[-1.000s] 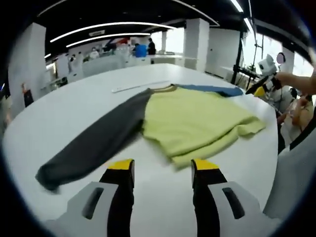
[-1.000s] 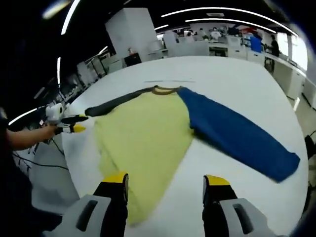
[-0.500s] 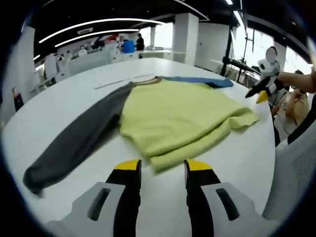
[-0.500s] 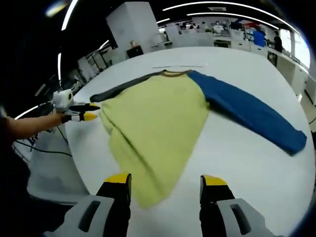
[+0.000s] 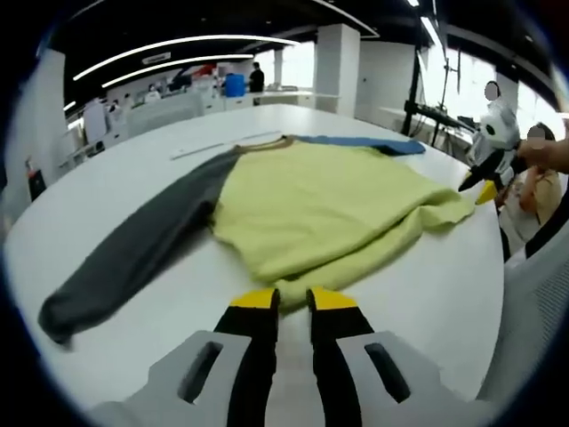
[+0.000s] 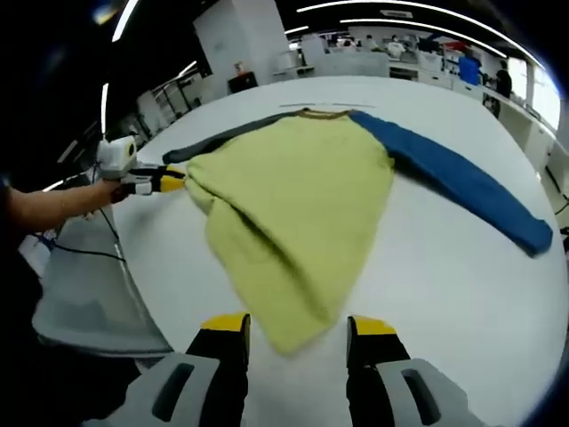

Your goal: Fold the garment on the visible template until the final outline fits inside the template.

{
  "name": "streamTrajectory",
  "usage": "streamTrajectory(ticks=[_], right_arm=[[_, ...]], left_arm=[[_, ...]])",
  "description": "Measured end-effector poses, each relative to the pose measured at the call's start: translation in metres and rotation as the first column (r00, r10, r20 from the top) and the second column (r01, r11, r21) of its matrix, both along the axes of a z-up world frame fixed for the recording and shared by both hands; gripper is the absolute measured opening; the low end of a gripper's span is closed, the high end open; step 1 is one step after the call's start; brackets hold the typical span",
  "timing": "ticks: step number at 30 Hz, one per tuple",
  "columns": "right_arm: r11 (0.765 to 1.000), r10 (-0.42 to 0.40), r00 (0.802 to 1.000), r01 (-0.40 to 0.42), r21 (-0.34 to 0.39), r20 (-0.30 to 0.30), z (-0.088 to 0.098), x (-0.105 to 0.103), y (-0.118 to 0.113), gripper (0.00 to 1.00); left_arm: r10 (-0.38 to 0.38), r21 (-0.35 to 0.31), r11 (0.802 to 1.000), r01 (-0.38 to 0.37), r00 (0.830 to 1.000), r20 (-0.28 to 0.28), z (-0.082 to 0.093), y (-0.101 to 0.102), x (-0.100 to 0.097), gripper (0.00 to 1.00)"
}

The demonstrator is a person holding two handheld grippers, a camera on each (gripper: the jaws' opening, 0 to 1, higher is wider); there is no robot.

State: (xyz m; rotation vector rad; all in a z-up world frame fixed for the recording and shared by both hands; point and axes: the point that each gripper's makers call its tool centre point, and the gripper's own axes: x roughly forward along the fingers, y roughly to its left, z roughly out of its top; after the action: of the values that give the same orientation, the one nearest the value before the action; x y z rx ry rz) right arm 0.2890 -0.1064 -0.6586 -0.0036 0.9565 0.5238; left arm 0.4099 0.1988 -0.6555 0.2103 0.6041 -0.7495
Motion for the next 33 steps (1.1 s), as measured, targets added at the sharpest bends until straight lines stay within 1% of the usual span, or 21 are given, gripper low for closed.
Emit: streamTrajectory(ticks=[2, 4, 7, 9, 13, 14, 15, 17, 18, 20, 24, 29, 33], right_arm=[[1.000, -0.025, 1.000, 0.025, -0.005, 0.008, -0.001, -0.001, 0.001, 0.28], [0.999, -0.028, 1.000, 0.028, -0.015, 0.013, -0.001, -0.003, 0.004, 0.28], [0.998, -0.035, 0.999, 0.036, -0.046, 0.021, -0.004, -0.005, 0.005, 0.23], [0.997, -0.047, 0.999, 0.048, -0.067, 0.022, -0.007, -0.005, 0.003, 0.23], [0.992, -0.084, 0.996, 0.087, -0.087, 0.032, -0.007, -0.004, 0.000, 0.19], [0.992, -0.082, 0.996, 0.085, -0.095, 0.032, -0.008, -0.004, 0.000, 0.17], [0.989, -0.077, 0.997, 0.080, -0.123, 0.028, -0.010, -0.005, -0.002, 0.16], [0.983, -0.043, 0.998, 0.052, -0.177, 0.052, -0.011, -0.004, -0.004, 0.13], [0.981, -0.045, 0.997, 0.056, -0.187, 0.058, -0.011, -0.003, -0.004, 0.11], [0.980, -0.048, 0.997, 0.059, -0.191, 0.061, -0.012, -0.003, -0.004, 0.10], [0.977, -0.027, 0.996, 0.044, -0.210, 0.083, -0.012, -0.001, -0.005, 0.06], [0.977, -0.018, 0.997, 0.034, -0.209, 0.078, -0.012, -0.001, -0.004, 0.00], [0.976, 0.007, 0.998, 0.007, -0.220, 0.063, -0.011, -0.002, -0.004, 0.00]], left_arm=[[0.009, 0.001, 1.000, -0.009, 1.000, 0.000, 0.000, 0.001, 0.001, 0.03], [0.013, 0.000, 1.000, -0.013, 1.000, 0.000, 0.000, 0.001, 0.002, 0.03], [0.018, 0.003, 1.000, -0.018, 1.000, 0.003, 0.000, 0.000, 0.002, 0.02], [0.026, 0.000, 1.000, -0.026, 1.000, 0.001, -0.001, 0.000, 0.002, 0.02], [0.031, 0.000, 1.000, -0.031, 1.000, -0.003, -0.001, 0.001, 0.001, 0.02], [0.031, 0.000, 1.000, -0.031, 1.000, -0.004, -0.001, 0.001, 0.001, 0.02], [0.035, 0.000, 0.999, -0.035, 0.999, -0.006, -0.001, 0.002, 0.002, 0.02], [0.038, -0.003, 0.999, -0.038, 0.999, -0.011, -0.001, 0.002, 0.001, 0.02], [0.039, -0.003, 0.999, -0.039, 0.999, -0.011, -0.001, 0.002, 0.000, 0.02], [0.043, -0.004, 0.999, -0.043, 0.999, -0.015, 0.000, 0.002, -0.001, 0.01], [0.052, -0.015, 0.998, -0.053, 0.998, -0.020, 0.004, 0.004, -0.006, 0.01], [0.053, -0.020, 0.998, -0.053, 0.998, -0.027, 0.010, 0.006, -0.015, 0.00], [0.069, -0.047, 0.996, -0.070, 0.997, -0.034, 0.019, 0.008, -0.023, 0.00]])
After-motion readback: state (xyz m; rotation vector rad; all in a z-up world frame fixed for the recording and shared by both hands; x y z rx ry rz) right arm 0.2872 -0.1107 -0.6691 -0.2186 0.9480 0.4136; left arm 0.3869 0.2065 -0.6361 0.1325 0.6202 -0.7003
